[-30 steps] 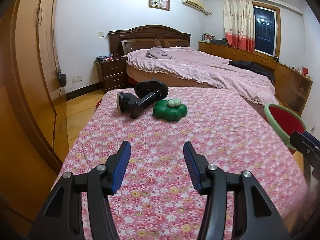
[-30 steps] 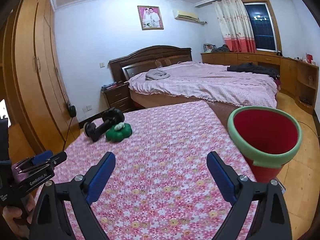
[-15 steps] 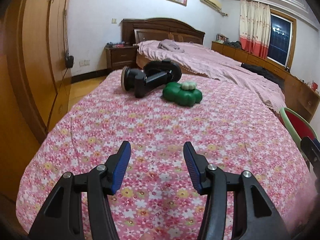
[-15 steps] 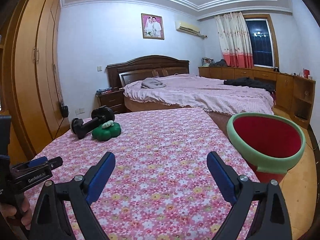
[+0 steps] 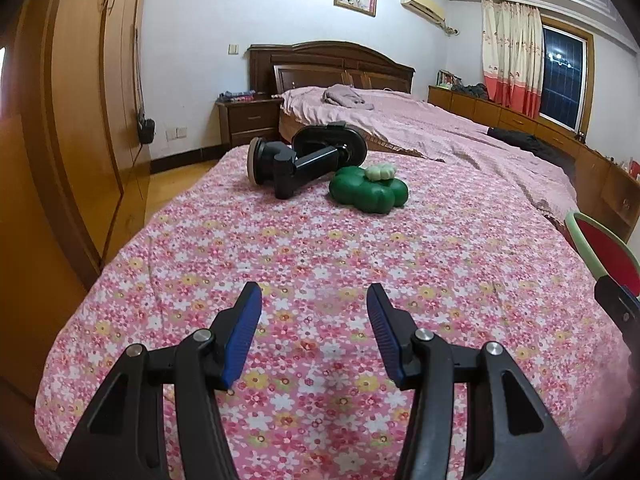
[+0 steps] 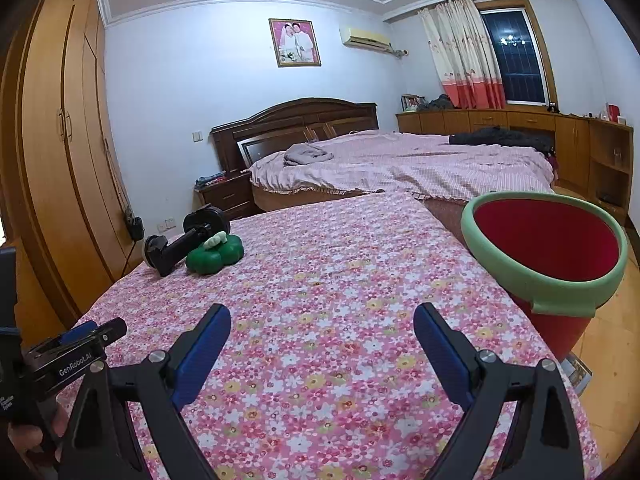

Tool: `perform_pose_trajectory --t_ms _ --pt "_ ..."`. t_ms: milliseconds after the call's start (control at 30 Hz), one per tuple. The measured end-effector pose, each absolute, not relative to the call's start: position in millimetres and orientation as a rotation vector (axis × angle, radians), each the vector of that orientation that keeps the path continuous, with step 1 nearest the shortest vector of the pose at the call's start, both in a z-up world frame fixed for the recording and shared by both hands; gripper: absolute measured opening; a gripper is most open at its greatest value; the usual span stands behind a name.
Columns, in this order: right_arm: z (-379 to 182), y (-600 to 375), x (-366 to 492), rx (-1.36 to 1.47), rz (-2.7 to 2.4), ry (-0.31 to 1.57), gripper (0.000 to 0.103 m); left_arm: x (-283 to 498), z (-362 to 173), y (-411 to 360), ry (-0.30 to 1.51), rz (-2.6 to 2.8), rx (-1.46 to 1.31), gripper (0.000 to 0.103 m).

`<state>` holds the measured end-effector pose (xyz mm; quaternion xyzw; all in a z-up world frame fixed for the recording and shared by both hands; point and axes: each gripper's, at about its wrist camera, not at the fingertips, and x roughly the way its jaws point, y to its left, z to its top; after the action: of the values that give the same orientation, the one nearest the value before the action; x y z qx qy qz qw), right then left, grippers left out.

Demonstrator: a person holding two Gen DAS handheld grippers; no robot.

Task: Collect trash

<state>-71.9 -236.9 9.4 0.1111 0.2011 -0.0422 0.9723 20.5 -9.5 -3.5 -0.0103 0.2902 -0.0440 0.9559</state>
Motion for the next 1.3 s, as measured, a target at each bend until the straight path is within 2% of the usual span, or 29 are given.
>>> perform_pose_trajectory --t_ms 1300 --pt "9.1 -237.6 -70.4 0.23 -0.084 0.413 0.095 12.9 1.5 -13.1 0.548 -0.075 0.012 0.055"
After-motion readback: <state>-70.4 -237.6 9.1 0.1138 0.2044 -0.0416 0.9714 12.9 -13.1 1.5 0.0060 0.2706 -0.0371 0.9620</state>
